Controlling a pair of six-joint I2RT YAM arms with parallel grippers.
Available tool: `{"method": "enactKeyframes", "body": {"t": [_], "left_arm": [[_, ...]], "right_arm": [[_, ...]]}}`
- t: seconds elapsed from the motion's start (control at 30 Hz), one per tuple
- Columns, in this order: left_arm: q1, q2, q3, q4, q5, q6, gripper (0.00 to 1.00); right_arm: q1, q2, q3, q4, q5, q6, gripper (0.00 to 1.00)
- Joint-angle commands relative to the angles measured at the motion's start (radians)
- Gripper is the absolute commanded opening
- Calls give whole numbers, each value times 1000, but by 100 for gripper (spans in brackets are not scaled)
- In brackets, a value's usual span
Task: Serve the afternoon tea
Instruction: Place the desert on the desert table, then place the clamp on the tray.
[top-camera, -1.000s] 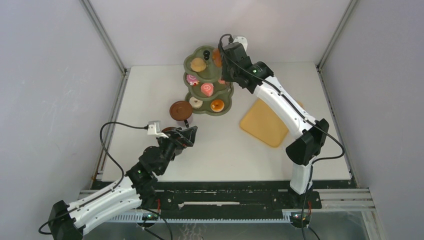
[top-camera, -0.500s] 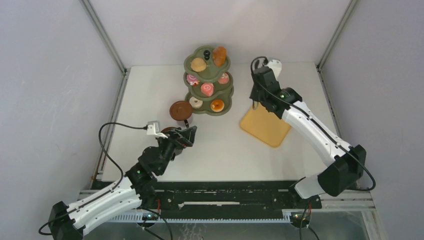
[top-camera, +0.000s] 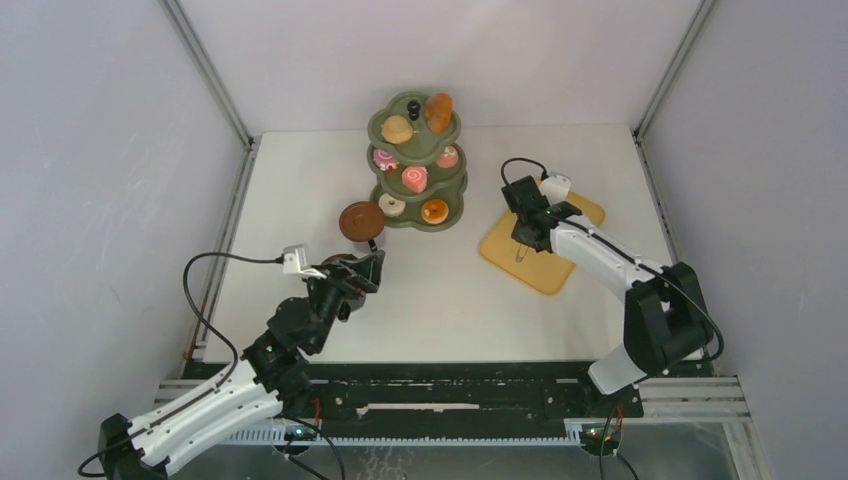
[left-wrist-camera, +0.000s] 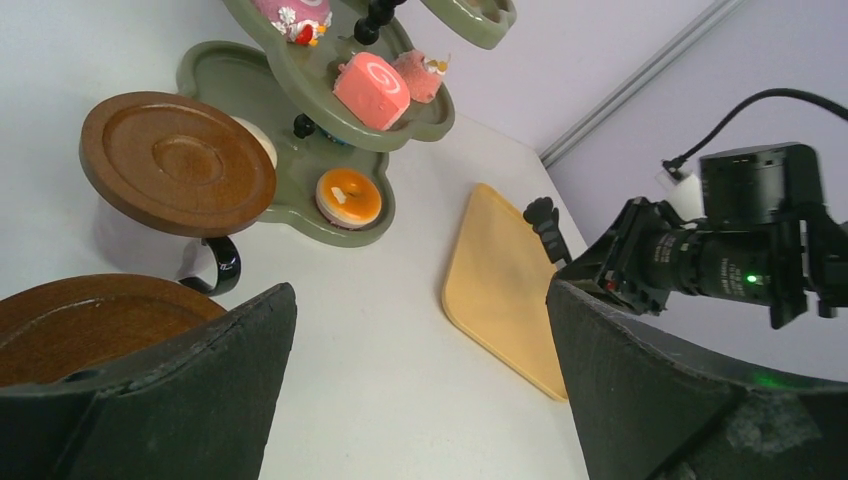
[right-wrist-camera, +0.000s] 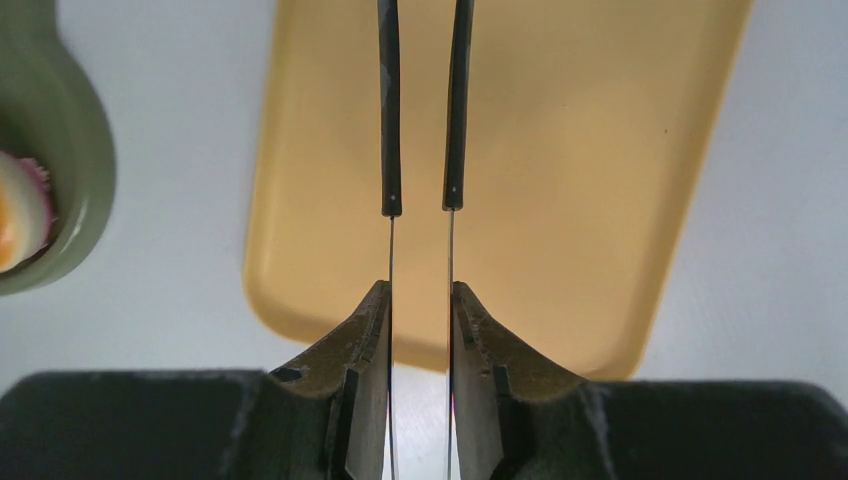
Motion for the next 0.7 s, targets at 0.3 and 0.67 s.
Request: {"method": "enactKeyframes", "body": {"t": [0.3,0.67], "left_arm": [[-5,-45,60,-35,-55,34,99],[-4,-43,65,-37,-62,41,99]], "right_arm": [[-38,175,3,98,-15,119,34],[-60,243,2,109,-62,124,47]]}}
